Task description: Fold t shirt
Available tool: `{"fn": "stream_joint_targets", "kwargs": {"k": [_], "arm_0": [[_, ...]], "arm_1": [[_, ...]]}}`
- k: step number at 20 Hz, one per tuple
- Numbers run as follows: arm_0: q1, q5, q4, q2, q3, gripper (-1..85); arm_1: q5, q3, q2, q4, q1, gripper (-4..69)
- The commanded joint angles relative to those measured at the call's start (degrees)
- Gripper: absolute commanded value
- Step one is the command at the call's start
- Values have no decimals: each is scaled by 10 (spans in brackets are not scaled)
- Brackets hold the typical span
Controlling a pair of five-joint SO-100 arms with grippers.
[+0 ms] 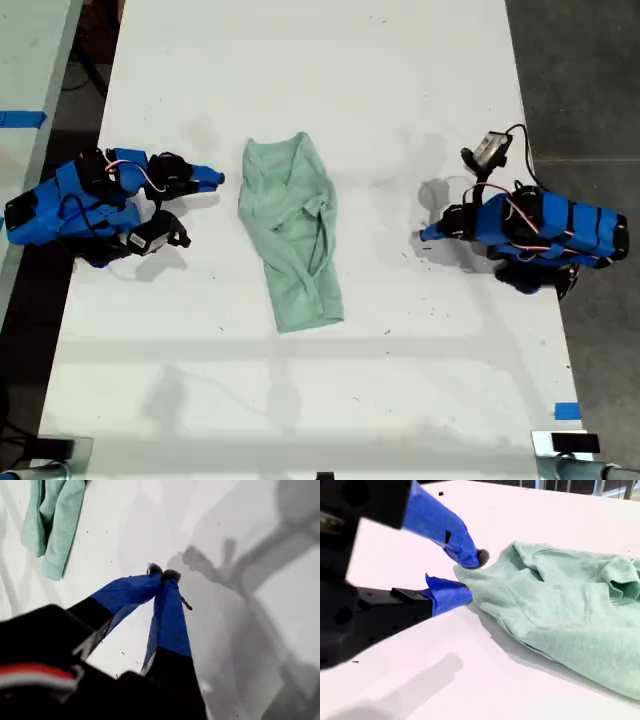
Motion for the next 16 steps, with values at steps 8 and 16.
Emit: {"fn": "stream_joint_targets", "kwargs": {"k": [8, 16], "arm_0": [[8, -2, -4, 5, 23, 70], [-20, 26, -3, 2, 23, 40]], "arm_1": [[6, 36, 7, 2, -4, 2], [6, 36, 7, 2, -4, 3]]}}
